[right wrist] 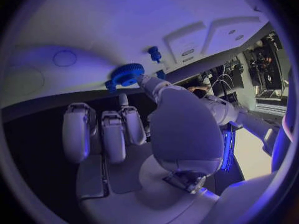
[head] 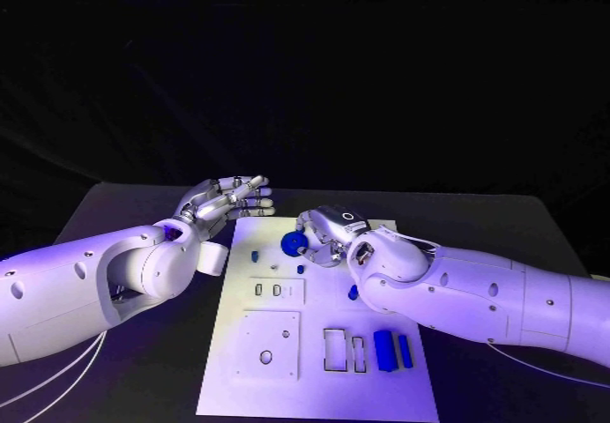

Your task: Assemble the parts on the task board

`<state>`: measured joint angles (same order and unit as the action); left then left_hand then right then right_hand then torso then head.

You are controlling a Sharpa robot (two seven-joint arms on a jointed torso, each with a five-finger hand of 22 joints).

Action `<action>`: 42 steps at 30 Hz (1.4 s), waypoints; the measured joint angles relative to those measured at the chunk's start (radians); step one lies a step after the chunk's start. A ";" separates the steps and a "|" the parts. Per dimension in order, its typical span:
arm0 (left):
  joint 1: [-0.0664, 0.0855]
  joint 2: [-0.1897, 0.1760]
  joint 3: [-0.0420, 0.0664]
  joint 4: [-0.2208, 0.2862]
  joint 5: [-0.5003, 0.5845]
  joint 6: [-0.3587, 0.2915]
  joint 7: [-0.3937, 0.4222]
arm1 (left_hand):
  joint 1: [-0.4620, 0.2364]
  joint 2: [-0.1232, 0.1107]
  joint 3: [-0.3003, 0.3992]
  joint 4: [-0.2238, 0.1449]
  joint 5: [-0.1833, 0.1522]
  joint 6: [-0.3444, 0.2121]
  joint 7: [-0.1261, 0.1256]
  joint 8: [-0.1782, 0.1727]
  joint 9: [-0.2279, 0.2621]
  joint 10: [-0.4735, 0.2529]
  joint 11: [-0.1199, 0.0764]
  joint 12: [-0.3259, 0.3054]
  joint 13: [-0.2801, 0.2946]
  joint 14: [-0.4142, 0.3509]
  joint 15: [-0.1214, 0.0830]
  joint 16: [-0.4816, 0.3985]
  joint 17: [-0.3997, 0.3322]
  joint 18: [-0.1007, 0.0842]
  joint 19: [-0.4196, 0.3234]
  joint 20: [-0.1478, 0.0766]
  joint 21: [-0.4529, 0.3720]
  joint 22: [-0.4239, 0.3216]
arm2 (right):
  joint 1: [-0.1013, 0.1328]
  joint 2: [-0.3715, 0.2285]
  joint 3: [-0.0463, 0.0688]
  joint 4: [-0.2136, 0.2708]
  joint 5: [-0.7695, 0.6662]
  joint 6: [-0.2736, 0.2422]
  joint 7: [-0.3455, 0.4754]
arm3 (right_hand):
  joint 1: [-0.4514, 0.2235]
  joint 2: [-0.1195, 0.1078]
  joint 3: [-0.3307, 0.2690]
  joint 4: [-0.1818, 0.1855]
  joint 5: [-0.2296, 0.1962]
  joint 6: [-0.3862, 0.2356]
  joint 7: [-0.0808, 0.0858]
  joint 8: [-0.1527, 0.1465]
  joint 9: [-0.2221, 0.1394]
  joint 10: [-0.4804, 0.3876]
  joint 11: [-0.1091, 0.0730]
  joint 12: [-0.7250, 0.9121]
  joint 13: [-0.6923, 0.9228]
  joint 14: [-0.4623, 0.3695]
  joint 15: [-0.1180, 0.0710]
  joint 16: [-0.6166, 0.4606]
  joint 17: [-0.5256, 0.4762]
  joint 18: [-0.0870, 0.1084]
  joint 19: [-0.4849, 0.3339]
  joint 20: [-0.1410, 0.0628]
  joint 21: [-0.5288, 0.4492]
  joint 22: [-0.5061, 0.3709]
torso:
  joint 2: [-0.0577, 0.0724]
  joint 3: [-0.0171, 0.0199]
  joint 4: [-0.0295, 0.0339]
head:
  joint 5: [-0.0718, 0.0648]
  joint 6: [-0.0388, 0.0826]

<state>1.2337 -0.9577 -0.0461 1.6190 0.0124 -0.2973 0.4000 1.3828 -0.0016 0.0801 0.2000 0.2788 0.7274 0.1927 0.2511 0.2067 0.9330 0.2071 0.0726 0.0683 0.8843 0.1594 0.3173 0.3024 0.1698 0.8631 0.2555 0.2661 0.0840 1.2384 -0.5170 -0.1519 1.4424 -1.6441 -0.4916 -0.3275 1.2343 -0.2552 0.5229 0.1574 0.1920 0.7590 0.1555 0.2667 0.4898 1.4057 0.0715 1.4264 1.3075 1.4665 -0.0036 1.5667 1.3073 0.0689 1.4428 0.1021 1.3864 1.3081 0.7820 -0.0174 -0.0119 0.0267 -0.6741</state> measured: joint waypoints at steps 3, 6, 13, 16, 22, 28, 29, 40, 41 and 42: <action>0.000 -0.002 0.000 0.000 0.000 0.000 0.000 | 0.000 0.000 0.000 0.000 0.000 0.000 0.000 0.000 0.000 0.000 0.000 0.000 0.000 0.000 0.000 0.004 0.001 0.000 -0.004 0.004 0.000 -0.001 | 0.003 -0.065 0.001 0.049 0.022 -0.004 0.008 | 0.000 0.000 0.000 0.000 0.008 0.008 0.000 0.007 -0.002 0.000 0.000 0.000 0.000 0.000 0.000 0.000 0.000 0.000 0.000 0.000 -0.002 0.000 | -0.001 0.0001 -0.0010 | -0.001 0.000; 0.000 -0.006 0.000 0.000 0.000 0.000 0.000 | 0.000 0.000 0.000 0.000 0.000 0.000 0.000 0.000 0.000 0.000 0.000 0.000 0.000 0.000 0.000 0.004 0.001 0.000 -0.004 0.004 0.000 -0.001 | 0.016 -0.144 0.002 0.101 0.070 -0.007 0.030 | 0.010 0.010 0.004 -0.004 0.012 0.008 0.000 0.008 -0.006 0.000 0.000 0.000 0.000 0.000 0.000 0.000 0.000 0.000 0.000 0.000 -0.010 0.000 | -0.003 0.0006 -0.0038 | -0.002 0.002; -0.001 -0.010 0.000 -0.001 0.000 0.000 0.000 | 0.000 0.000 0.000 0.000 0.000 0.000 0.000 0.000 0.000 0.000 0.000 0.000 0.000 0.000 0.000 0.004 0.001 0.000 -0.004 0.004 0.000 -0.001 | 0.047 -0.323 0.005 0.185 0.239 0.000 0.138 | 0.038 0.003 0.018 -0.018 0.012 0.007 0.000 0.008 -0.017 0.000 0.000 0.000 0.000 0.000 0.000 0.000 0.001 0.000 -0.004 0.004 -0.018 0.000 | -0.011 0.0052 -0.0164 | -0.005 0.000; 0.000 -0.010 0.000 -0.002 0.000 0.000 0.001 | 0.000 0.000 0.000 0.000 0.000 0.000 0.000 0.000 0.000 0.000 0.000 0.000 0.000 0.000 0.000 0.004 0.001 0.000 -0.004 0.004 0.000 -0.001 | 0.051 -0.374 0.005 0.194 0.312 0.016 0.188 | 0.045 0.000 0.016 -0.027 0.012 0.007 0.000 0.008 -0.022 0.000 0.000 -0.004 0.000 0.000 0.000 0.000 0.001 0.000 -0.004 0.004 -0.018 0.000 | -0.015 0.0081 -0.0201 | -0.007 0.000; -0.001 -0.006 0.000 -0.006 0.000 0.001 0.001 | 0.000 0.000 0.000 0.000 0.000 0.000 0.000 0.000 0.000 0.000 0.000 0.000 0.001 0.000 0.000 0.004 0.001 0.000 -0.004 0.004 0.000 -0.001 | 0.053 -0.434 0.003 0.161 0.415 0.057 0.261 | 0.062 -0.007 0.017 -0.037 0.012 0.007 0.000 0.004 -0.028 -0.004 0.004 -0.004 0.000 0.000 0.000 0.000 0.001 0.000 -0.004 0.004 -0.018 0.000 | -0.021 0.0134 -0.0260 | -0.011 -0.001; -0.001 -0.004 -0.001 -0.009 0.000 0.001 0.001 | 0.000 0.000 0.000 0.000 0.000 0.000 0.000 0.000 0.000 0.000 0.000 0.000 0.001 0.000 0.000 0.004 0.002 0.000 -0.004 0.004 0.000 -0.001 | 0.044 -0.437 0.002 0.109 0.456 0.088 0.300 | 0.067 -0.003 0.018 -0.044 0.012 0.011 -0.003 0.004 -0.032 0.000 0.000 -0.004 0.000 0.000 0.000 0.000 0.001 0.000 -0.004 0.004 -0.018 0.000 | -0.024 0.0185 -0.0300 | -0.012 -0.004; -0.001 -0.003 -0.001 -0.009 0.000 0.001 0.001 | 0.000 0.000 0.000 0.000 0.000 0.000 0.000 0.000 0.000 0.000 0.000 0.000 0.001 0.000 0.000 0.004 0.002 0.000 -0.004 0.004 0.000 -0.001 | 0.041 -0.435 0.002 0.101 0.460 0.093 0.305 | 0.070 -0.007 0.018 -0.044 0.012 0.011 -0.003 0.004 -0.033 0.000 0.000 -0.004 0.000 0.000 0.000 0.000 0.001 0.000 -0.004 0.004 -0.018 0.000 | -0.024 0.0191 -0.0306 | -0.012 -0.005; -0.002 -0.003 -0.001 -0.012 0.000 0.004 0.000 | 0.000 0.000 0.000 0.000 0.000 0.000 0.000 0.000 0.000 0.000 0.000 0.000 0.001 0.000 0.000 0.004 0.002 0.000 -0.007 0.000 0.000 -0.001 | 0.022 -0.407 0.001 0.049 0.471 0.124 0.333 | 0.070 -0.007 0.018 -0.049 0.015 0.011 -0.003 0.004 -0.036 0.000 0.000 -0.004 0.000 0.000 0.000 0.000 0.001 0.000 -0.004 0.004 -0.018 0.000 | -0.024 0.0193 -0.0290 | -0.012 -0.010; -0.002 -0.003 -0.001 -0.012 0.000 0.005 0.000 | 0.000 0.000 0.000 0.000 0.000 0.000 0.000 0.000 0.000 0.000 0.000 0.000 0.001 0.000 0.000 0.004 0.002 0.000 -0.007 0.000 0.000 -0.001 | 0.021 -0.405 0.001 0.045 0.471 0.127 0.334 | 0.070 -0.007 0.018 -0.049 0.015 0.011 -0.003 0.004 -0.036 0.000 0.000 -0.004 0.000 0.000 0.000 0.000 0.001 0.000 -0.004 0.003 -0.018 0.000 | -0.023 0.0191 -0.0289 | -0.011 -0.010; -0.002 -0.004 -0.001 -0.012 0.000 0.005 0.000 | 0.000 0.000 0.000 0.000 0.000 0.000 0.000 0.000 0.000 0.000 0.000 0.000 0.001 0.000 0.000 0.004 0.002 0.000 -0.007 0.000 0.000 -0.001 | 0.020 -0.403 0.001 0.043 0.471 0.129 0.335 | 0.070 -0.007 0.018 -0.049 0.015 0.011 -0.003 0.004 -0.036 0.000 0.000 -0.004 0.000 0.000 0.000 0.000 0.001 0.000 -0.003 0.004 -0.018 0.000 | -0.023 0.0185 -0.0289 | -0.012 -0.011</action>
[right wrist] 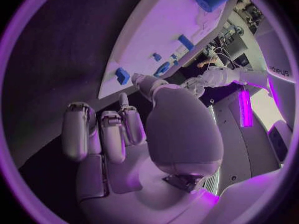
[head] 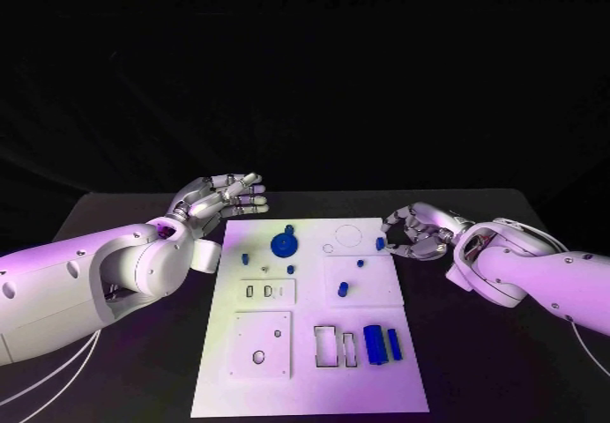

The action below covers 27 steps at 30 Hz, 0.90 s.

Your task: Assemble the parts on the task board

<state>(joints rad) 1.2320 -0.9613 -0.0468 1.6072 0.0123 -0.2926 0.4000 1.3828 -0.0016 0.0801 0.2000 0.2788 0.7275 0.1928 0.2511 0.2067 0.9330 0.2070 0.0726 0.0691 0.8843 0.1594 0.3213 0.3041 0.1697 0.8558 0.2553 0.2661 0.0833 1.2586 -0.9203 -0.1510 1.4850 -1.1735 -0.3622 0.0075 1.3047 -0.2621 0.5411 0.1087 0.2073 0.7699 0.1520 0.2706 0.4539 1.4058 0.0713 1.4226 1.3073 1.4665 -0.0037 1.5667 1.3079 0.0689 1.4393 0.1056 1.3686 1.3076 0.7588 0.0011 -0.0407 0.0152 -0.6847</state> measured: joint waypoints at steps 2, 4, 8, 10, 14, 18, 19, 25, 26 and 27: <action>0.000 0.000 0.000 0.000 0.000 0.000 0.000 | 0.000 0.000 0.000 0.000 0.000 0.000 0.000 0.000 0.000 0.000 0.000 0.000 0.000 0.000 0.000 0.000 0.000 0.000 0.000 0.000 0.000 0.000 | -0.002 0.003 0.000 -0.005 0.000 0.004 0.001 | 0.000 0.000 0.000 0.000 0.000 0.000 0.000 0.000 0.000 0.000 0.000 0.000 0.000 0.000 0.000 0.000 0.000 0.000 0.000 0.000 0.000 0.000 | 0.000 -0.0002 0.0000 | -0.001 -0.001; 0.000 0.000 0.000 0.000 0.000 0.001 0.000 | 0.000 0.000 0.000 0.000 0.000 0.000 0.000 0.000 0.000 0.000 0.000 0.000 0.000 0.000 0.000 0.000 0.000 0.000 0.000 0.000 0.000 0.000 | -0.003 0.007 0.000 -0.010 0.000 0.007 0.002 | 0.000 0.000 0.000 0.000 0.000 0.000 0.000 0.000 0.000 0.000 0.000 0.000 0.000 0.000 0.000 0.000 0.000 0.000 0.000 0.000 0.000 0.000 | 0.000 -0.0006 -0.0003 | -0.002 -0.003; 0.000 -0.001 0.000 0.001 0.000 0.001 0.000 | 0.000 0.000 0.000 0.000 0.000 0.000 0.000 0.000 0.000 0.000 0.000 0.000 0.000 0.000 0.000 0.000 0.000 0.000 0.000 0.000 0.000 0.000 | -0.005 0.017 0.000 -0.019 -0.002 0.009 0.002 | 0.006 0.006 0.003 -0.003 0.000 0.004 0.004 0.000 -0.002 0.000 0.000 0.000 0.000 0.000 0.000 0.000 0.000 0.000 0.000 0.000 0.000 0.000 | 0.000 -0.0007 -0.0006 | 0.002 -0.005; 0.000 -0.001 0.000 0.001 0.000 0.001 0.000 | 0.000 0.000 0.000 0.000 0.000 0.000 0.000 0.000 0.000 0.000 0.000 0.000 0.000 0.000 0.000 0.000 0.000 0.000 0.000 0.000 0.000 0.000 | -0.005 0.022 0.000 -0.024 -0.002 0.009 0.002 | 0.005 0.005 0.003 -0.003 0.000 0.004 0.004 0.000 -0.002 0.000 0.000 0.002 0.000 0.000 0.000 0.000 0.000 0.000 0.000 0.000 0.000 0.000 | 0.000 -0.0007 -0.0005 | 0.004 -0.006; 0.000 -0.001 0.000 0.001 0.000 0.002 0.000 | 0.000 0.000 0.000 0.000 0.000 0.000 0.000 0.000 0.000 0.000 0.000 0.000 0.000 0.000 0.000 0.000 0.000 0.000 0.000 0.000 0.000 0.000 | -0.008 0.036 0.000 -0.037 -0.004 0.008 0.001 | 0.009 0.009 0.006 -0.006 0.004 0.010 0.004 0.000 -0.005 0.000 0.000 0.005 0.000 0.000 0.000 0.000 0.000 0.000 0.000 0.000 0.000 0.000 | 0.000 -0.0006 0.0006 | 0.005 -0.008; 0.000 -0.001 0.000 0.002 0.000 0.002 0.000 | 0.000 0.000 -0.002 -0.002 0.000 0.000 0.000 0.000 0.000 -0.001 0.000 0.000 0.000 0.000 0.000 0.000 0.001 0.000 0.000 0.000 0.000 0.000 | -0.010 0.045 0.000 -0.050 -0.005 0.007 -0.001 | 0.009 0.009 0.010 -0.010 0.004 0.014 0.007 0.000 -0.006 0.003 0.003 0.005 0.000 0.000 0.000 0.000 0.000 0.000 0.000 0.000 0.000 0.000 | 0.000 0.0001 0.0007 | 0.008 -0.010; 0.000 -0.002 0.000 0.002 0.000 0.003 -0.001 | 0.000 0.000 -0.003 -0.003 0.000 0.000 0.000 0.000 0.000 -0.007 0.000 0.000 0.000 0.000 0.000 0.000 0.002 0.000 0.000 0.000 0.000 0.000 | -0.012 0.047 0.000 -0.053 -0.006 0.007 -0.002 | 0.009 0.009 0.011 -0.011 0.004 0.014 0.007 0.000 -0.006 0.003 0.003 0.005 0.000 0.000 0.000 0.000 0.000 0.000 0.000 0.000 0.000 0.000 | 0.000 0.0007 0.0006 | 0.008 -0.010; 0.000 -0.002 0.000 0.002 0.000 0.004 -0.001 | 0.000 0.000 -0.003 -0.003 0.000 0.000 0.000 0.000 0.000 -0.007 0.000 0.000 0.000 0.000 0.000 0.000 0.002 0.000 0.000 0.000 0.000 0.000 | -0.017 0.056 -0.001 -0.064 -0.008 0.007 -0.004 | 0.013 0.013 0.018 -0.018 0.004 0.032 0.005 0.004 -0.009 0.007 -0.001 0.006 0.000 0.000 0.000 0.000 0.000 0.000 0.000 0.000 0.000 0.000 | 0.000 0.0012 -0.0012 | 0.012 -0.010; 0.000 -0.002 0.000 0.002 0.000 0.004 -0.001 | 0.000 0.000 -0.003 -0.003 0.000 0.000 0.000 0.000 0.000 -0.007 0.000 0.000 0.000 0.000 0.000 0.000 0.002 0.000 0.000 0.000 0.000 0.000 | -0.018 0.057 -0.001 -0.065 -0.008 0.007 -0.004 | 0.013 0.013 0.019 -0.019 0.004 0.036 0.003 0.006 -0.009 0.006 -0.001 0.009 0.000 0.000 0.000 0.000 0.000 0.000 0.000 0.000 0.000 0.000 | 0.000 0.0012 -0.0012 | 0.012 -0.011; 0.000 -0.002 0.000 0.002 0.000 0.004 -0.001 | 0.000 0.000 -0.003 -0.003 0.000 0.000 0.000 0.000 0.000 -0.007 0.000 0.000 0.000 0.000 0.000 0.000 0.002 0.000 0.000 0.000 0.000 0.000 | -0.018 0.059 -0.001 -0.067 -0.008 0.006 -0.005 | 0.013 0.013 0.019 -0.019 0.004 0.037 0.002 0.008 -0.009 0.006 -0.001 0.009 0.001 0.000 0.000 0.000 0.000 0.000 0.000 0.000 0.000 0.000 | -0.001 0.0012 -0.0012 | 0.012 -0.012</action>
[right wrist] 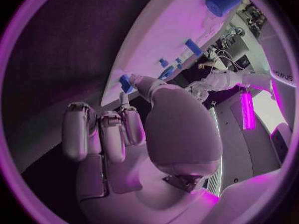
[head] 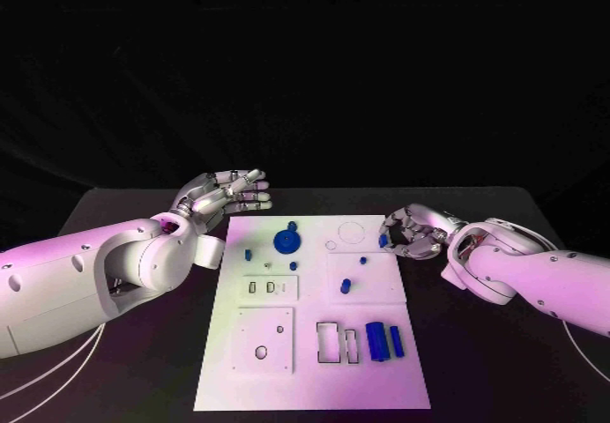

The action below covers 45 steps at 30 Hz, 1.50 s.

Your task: Assemble the parts on the task board

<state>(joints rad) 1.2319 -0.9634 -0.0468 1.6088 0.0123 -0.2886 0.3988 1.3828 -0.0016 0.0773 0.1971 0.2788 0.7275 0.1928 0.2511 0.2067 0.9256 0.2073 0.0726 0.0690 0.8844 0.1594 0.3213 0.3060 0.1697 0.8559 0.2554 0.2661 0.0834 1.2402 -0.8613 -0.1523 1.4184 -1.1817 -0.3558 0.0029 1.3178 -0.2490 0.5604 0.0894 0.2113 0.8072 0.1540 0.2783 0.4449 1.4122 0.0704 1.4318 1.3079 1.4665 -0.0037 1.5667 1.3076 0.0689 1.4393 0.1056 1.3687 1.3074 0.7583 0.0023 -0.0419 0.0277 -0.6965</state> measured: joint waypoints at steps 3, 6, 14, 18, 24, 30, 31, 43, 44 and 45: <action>0.000 0.000 0.000 0.000 0.000 0.000 0.000 | 0.000 0.000 0.000 0.000 0.000 0.000 0.000 0.000 0.000 0.000 0.000 0.000 0.000 0.000 0.000 0.000 0.000 0.000 0.000 0.000 0.000 -0.001 | -0.003 0.004 0.000 -0.003 0.000 0.000 -0.001 | 0.000 0.000 0.004 -0.004 0.000 0.009 -0.002 0.000 -0.002 0.000 0.000 0.000 0.000 0.000 0.000 0.000 0.000 0.000 0.000 0.000 0.000 0.000 | 0.000 0.0000 0.0001 | 0.000 -0.001; 0.000 0.000 0.000 0.000 0.000 0.001 -0.001 | 0.000 0.000 0.000 0.000 0.000 0.000 0.000 0.000 0.000 0.000 0.000 0.000 0.000 0.000 0.000 0.000 0.000 0.000 0.000 0.000 0.000 -0.001 | -0.007 0.009 0.000 -0.006 -0.001 -0.001 -0.002 | 0.000 0.000 0.004 -0.004 0.000 0.015 0.000 0.001 -0.002 0.000 0.000 0.000 0.000 0.000 0.000 0.000 0.000 0.000 0.000 0.000 0.000 0.000 | 0.000 0.0003 0.0001 | 0.001 -0.003; 0.000 0.000 0.000 -0.001 0.000 0.001 -0.003 | 0.000 0.000 0.000 0.000 0.000 0.000 0.000 0.000 0.000 0.000 0.000 0.000 0.000 0.000 0.000 0.004 0.000 0.000 0.000 0.000 0.000 -0.001 | -0.014 0.014 0.000 -0.011 -0.002 -0.007 -0.005 | 0.000 0.000 0.010 -0.004 0.000 0.043 -0.007 0.012 -0.003 0.004 -0.004 0.000 0.000 0.000 0.000 0.000 0.000 0.000 0.000 0.000 0.000 0.001 | -0.001 0.0005 0.0000 | 0.003 -0.006; 0.000 0.000 0.000 -0.001 0.000 0.002 -0.004 | 0.000 0.000 0.000 0.000 0.000 0.000 0.000 0.000 0.000 0.000 0.000 0.000 0.000 0.000 0.000 0.004 0.000 0.000 0.000 0.000 0.000 -0.001 | -0.015 0.016 0.000 -0.012 -0.002 -0.013 -0.005 | -0.001 0.009 0.018 -0.006 -0.005 0.068 -0.014 0.026 -0.003 0.009 -0.009 0.004 0.000 0.000 0.000 0.000 0.000 0.000 0.004 -0.004 0.000 0.001 | -0.001 0.0006 -0.0001 | 0.003 -0.007; 0.000 0.000 0.000 -0.001 0.000 0.003 -0.005 | 0.000 0.000 0.000 0.000 0.000 0.000 0.000 0.000 0.000 0.000 0.000 0.000 0.000 -0.007 0.000 0.004 0.001 0.000 0.000 0.000 0.000 -0.001 | -0.017 0.018 0.000 -0.013 -0.002 -0.035 -0.005 | -0.008 0.022 0.028 -0.011 0.012 0.105 -0.030 0.049 0.005 0.023 -0.023 0.015 0.000 -0.002 -0.009 0.000 0.000 0.000 0.009 -0.009 0.005 0.001 | -0.001 0.0006 -0.0004 | 0.004 -0.008; 0.000 0.001 0.000 -0.001 0.000 0.004 -0.007 | 0.000 0.000 0.000 0.000 0.000 0.000 0.000 0.000 0.000 0.000 0.000 0.000 0.000 -0.007 0.000 0.004 0.001 0.000 0.000 0.000 0.000 -0.001 | -0.019 0.021 -0.001 -0.011 -0.001 -0.071 -0.004 | -0.008 0.030 0.035 -0.018 0.013 0.130 -0.041 0.065 0.013 0.029 -0.029 0.016 0.000 -0.002 -0.016 0.000 0.000 0.000 0.008 -0.019 0.005 0.001 | -0.001 0.0007 0.0000 | 0.004 -0.008; 0.000 0.001 0.000 -0.001 0.000 0.005 -0.007 | 0.000 0.000 0.000 0.000 0.000 0.000 0.000 0.000 0.000 0.000 0.000 0.000 0.000 -0.007 0.000 0.004 0.001 0.000 0.000 0.000 0.000 -0.001 | -0.019 0.021 -0.001 -0.011 -0.001 -0.078 -0.005 | -0.008 0.033 0.035 -0.018 0.013 0.132 -0.042 0.067 0.013 0.031 -0.031 0.016 0.000 0.002 -0.020 0.000 0.000 0.000 0.010 -0.021 0.005 0.001 | -0.001 0.0007 0.0000 | 0.004 -0.008; 0.000 -0.001 0.000 -0.003 0.000 0.008 -0.010 | 0.000 0.000 0.000 0.000 0.000 0.000 0.000 0.000 0.000 0.000 0.000 0.000 0.000 -0.007 0.000 0.004 0.002 0.000 0.000 0.000 -0.004 -0.001 | -0.011 -0.001 0.003 0.107 -0.003 -0.164 -0.085 | 0.002 0.059 0.056 -0.040 0.009 0.136 -0.041 0.074 0.013 0.028 -0.037 0.019 0.000 -0.002 -0.024 0.000 0.000 0.000 0.011 -0.029 0.004 0.000 | -0.002 0.0000 -0.0010 | 0.004 -0.010; 0.000 -0.001 0.000 -0.004 0.000 0.008 -0.010 | 0.000 0.000 0.000 0.000 0.000 0.000 0.000 0.000 0.000 0.000 0.000 0.000 0.000 -0.007 0.000 0.004 0.002 0.000 0.000 0.000 -0.004 -0.001 | -0.008 -0.002 0.003 0.123 -0.004 -0.168 -0.098 | 0.004 0.060 0.056 -0.040 0.009 0.136 -0.041 0.074 0.013 0.028 -0.037 0.019 0.000 -0.002 -0.024 0.000 0.000 0.000 0.011 -0.029 0.004 0.000 | -0.003 0.0001 -0.0012 | 0.004 -0.010; 0.000 -0.001 0.000 -0.006 0.000 0.009 -0.010 | 0.000 0.000 0.000 0.000 0.000 0.000 0.000 0.000 0.000 0.000 0.000 0.000 0.000 -0.007 0.000 0.004 0.002 0.000 0.000 0.000 -0.004 -0.001 | -0.004 -0.001 0.004 0.146 -0.005 -0.171 -0.116 | 0.003 0.060 0.056 -0.040 0.009 0.136 -0.041 0.074 0.013 0.028 -0.037 0.015 0.000 -0.002 -0.024 0.000 0.000 0.000 0.011 -0.029 0.004 0.000 | -0.003 -0.0001 -0.0013 | 0.004 -0.010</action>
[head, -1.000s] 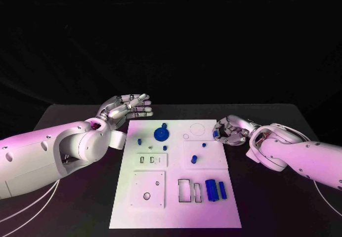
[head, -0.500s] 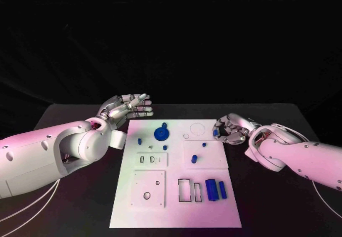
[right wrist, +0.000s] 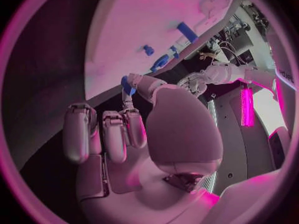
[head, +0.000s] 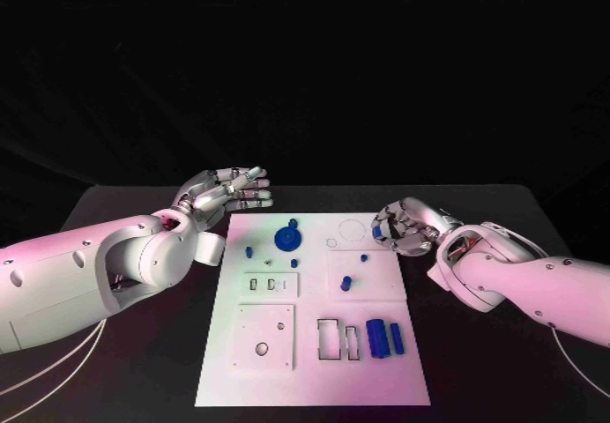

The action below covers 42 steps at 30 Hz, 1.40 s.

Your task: Assemble the parts on the task board

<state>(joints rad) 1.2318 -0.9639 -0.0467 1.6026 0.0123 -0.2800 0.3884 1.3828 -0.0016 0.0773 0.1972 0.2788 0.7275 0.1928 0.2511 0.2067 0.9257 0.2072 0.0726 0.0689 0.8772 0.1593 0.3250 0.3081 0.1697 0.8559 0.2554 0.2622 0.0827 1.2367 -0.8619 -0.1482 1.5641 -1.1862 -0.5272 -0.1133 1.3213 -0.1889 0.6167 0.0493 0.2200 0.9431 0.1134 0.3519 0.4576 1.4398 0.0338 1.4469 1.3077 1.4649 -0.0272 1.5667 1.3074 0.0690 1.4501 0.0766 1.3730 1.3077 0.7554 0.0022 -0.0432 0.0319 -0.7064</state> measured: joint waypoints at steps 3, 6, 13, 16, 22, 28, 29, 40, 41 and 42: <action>0.000 0.001 0.000 -0.005 0.000 0.000 -0.001 | 0.000 0.000 0.000 0.000 0.000 0.000 0.000 0.000 0.000 0.000 0.000 0.000 0.000 0.000 0.000 0.000 0.000 0.000 0.000 0.000 0.000 0.000 | 0.006 0.009 0.000 0.043 -0.003 -0.005 -0.039 | -0.001 0.001 -0.001 -0.001 -0.002 0.000 0.000 0.000 0.000 0.000 0.000 -0.001 0.000 0.000 0.000 0.000 0.000 0.000 0.000 0.000 0.000 0.000 | -0.001 -0.0012 -0.0003 | 0.000 -0.001; 0.000 0.004 0.000 -0.013 0.000 0.001 -0.002 | 0.000 0.000 0.000 0.000 0.000 0.000 0.000 0.000 0.000 0.000 0.000 0.000 0.000 0.000 0.000 0.000 0.000 0.000 0.000 0.000 0.000 0.000 | 0.011 0.031 0.000 0.081 -0.007 -0.006 -0.081 | -0.004 0.004 -0.001 -0.001 -0.006 0.000 0.000 0.000 0.000 0.000 0.000 -0.004 0.000 0.000 0.000 0.000 0.000 0.000 0.000 0.000 0.000 0.000 | -0.003 -0.0026 -0.0002 | 0.000 -0.002; 0.000 0.013 0.000 -0.031 0.000 0.003 -0.002 | 0.000 0.000 -0.003 0.003 0.000 0.000 0.000 0.000 0.000 0.000 0.000 0.000 0.000 0.000 0.000 0.000 0.000 0.000 0.000 0.000 0.000 0.000 | 0.015 0.121 0.001 0.125 -0.017 0.000 -0.165 | -0.009 0.009 -0.001 -0.001 -0.006 -0.009 0.002 0.000 0.000 -0.007 0.000 -0.005 0.000 0.000 0.000 0.000 0.000 0.000 0.000 0.000 0.000 0.000 | -0.009 -0.0065 0.0026 | 0.009 -0.006; 0.000 0.017 0.000 -0.036 0.000 0.004 -0.002 | 0.000 0.000 -0.003 0.003 0.000 0.000 0.000 0.000 0.000 0.000 0.000 0.000 0.000 0.000 0.000 0.000 0.000 0.000 0.000 0.000 0.000 0.000 | 0.014 0.152 0.001 0.128 -0.022 0.004 -0.186 | -0.009 0.009 0.000 0.000 -0.006 -0.011 0.001 0.000 0.000 -0.008 0.000 -0.005 0.000 0.000 0.000 0.000 0.000 0.000 0.000 0.000 0.000 0.000 | -0.011 -0.0078 0.0045 | 0.014 -0.009; 0.000 0.026 0.000 -0.043 0.000 0.005 -0.003 | 0.000 0.000 -0.003 0.003 0.000 0.000 0.000 0.000 0.000 0.000 0.000 0.000 0.001 0.000 0.000 0.000 0.001 0.000 0.000 0.000 0.000 -0.001 | 0.002 0.240 -0.001 0.119 -0.046 0.024 -0.223 | -0.009 0.009 0.002 0.002 -0.008 -0.013 0.003 -0.001 0.000 -0.007 0.000 -0.005 0.000 0.000 0.000 0.000 0.000 0.000 0.000 0.000 0.000 0.000 | -0.015 -0.0115 0.0062 | 0.023 -0.015; 0.000 0.031 0.000 -0.044 0.000 0.006 -0.003 | 0.000 0.000 -0.003 0.003 0.000 0.000 0.000 0.000 0.000 0.000 0.000 0.000 0.001 0.000 0.000 0.000 0.001 0.000 0.000 0.000 0.000 -0.001 | -0.024 0.305 -0.003 0.087 -0.081 0.043 -0.245 | -0.009 0.009 0.002 0.002 -0.009 -0.015 0.004 -0.004 0.000 -0.007 0.000 -0.005 0.000 0.000 0.000 0.000 0.000 0.000 0.000 0.000 -0.004 0.000 | -0.015 -0.0126 0.0060 | 0.031 -0.018; 0.000 0.032 0.000 -0.044 0.000 0.006 -0.003 | 0.000 0.000 -0.003 0.003 0.000 0.000 0.000 0.000 0.000 0.000 0.000 0.000 0.001 0.000 0.000 0.000 0.001 0.000 0.000 0.000 0.000 -0.001 | -0.028 0.313 -0.004 0.082 -0.087 0.046 -0.247 | -0.009 0.009 0.002 0.002 -0.009 -0.016 0.003 -0.005 0.000 -0.007 0.000 -0.005 0.000 0.000 0.000 0.000 0.000 0.000 0.000 0.000 -0.004 0.000 | -0.015 -0.0126 0.0065 | 0.032 -0.019; 0.000 0.036 0.000 -0.047 0.000 0.008 -0.003 | 0.000 0.000 -0.003 0.003 0.000 0.000 0.000 0.000 0.000 0.000 0.000 0.000 0.001 0.000 0.000 0.000 0.001 0.000 0.000 0.000 0.000 -0.001 | -0.062 0.363 -0.008 0.046 -0.149 0.067 -0.271 | -0.013 0.004 0.002 0.002 -0.010 -0.019 0.004 -0.002 0.000 -0.007 0.000 -0.005 0.000 0.000 0.000 0.000 0.000 0.000 0.000 0.000 -0.004 0.000 | -0.015 -0.0118 0.0074 | 0.044 -0.028; 0.000 0.036 0.000 -0.047 0.000 0.008 -0.003 | 0.000 0.000 -0.003 0.003 0.000 0.000 0.000 0.000 0.000 0.000 0.000 0.000 0.001 0.000 0.000 0.000 0.001 0.000 0.000 0.000 0.000 -0.001 | -0.065 0.366 -0.009 0.044 -0.155 0.069 -0.272 | -0.013 0.004 0.002 0.002 -0.010 -0.019 0.004 -0.001 0.000 -0.007 0.000 -0.005 0.000 0.000 0.000 0.000 0.000 0.000 0.000 0.000 -0.004 0.000 | -0.015 -0.0114 0.0073 | 0.045 -0.029; 0.000 0.036 0.000 -0.047 0.000 0.008 -0.003 | 0.000 0.000 -0.003 0.003 0.000 0.000 0.000 0.000 0.000 0.000 0.000 0.000 0.001 0.000 0.000 0.000 0.001 0.000 0.000 0.000 0.000 -0.001 | -0.067 0.367 -0.009 0.042 -0.159 0.070 -0.274 | -0.013 0.004 0.002 0.002 -0.010 -0.020 0.003 -0.001 0.000 -0.007 0.000 -0.005 0.000 0.000 0.000 0.000 0.000 0.000 0.000 0.000 -0.004 0.000 | -0.015 -0.0113 0.0068 | 0.046 -0.029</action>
<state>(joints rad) 1.2318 -0.9275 -0.0471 1.5557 0.0123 -0.2723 0.3854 1.3828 -0.0016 0.0746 0.2000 0.2788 0.7275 0.1928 0.2511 0.2067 0.9257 0.2071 0.0726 0.0697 0.8773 0.1592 0.3250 0.3087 0.1698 0.8559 0.2554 0.2623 0.0818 1.1692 -0.4947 -0.1571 1.6064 -1.3453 -0.4572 -0.3874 1.3080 -0.1845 0.6183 0.0511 0.2103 0.9231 0.1169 0.3507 0.4575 1.4324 0.0339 1.4421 1.3074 1.4649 -0.0271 1.5668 1.3073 0.0690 1.4501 0.0768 1.3686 1.3074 0.7405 -0.0091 -0.0364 0.0782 -0.7355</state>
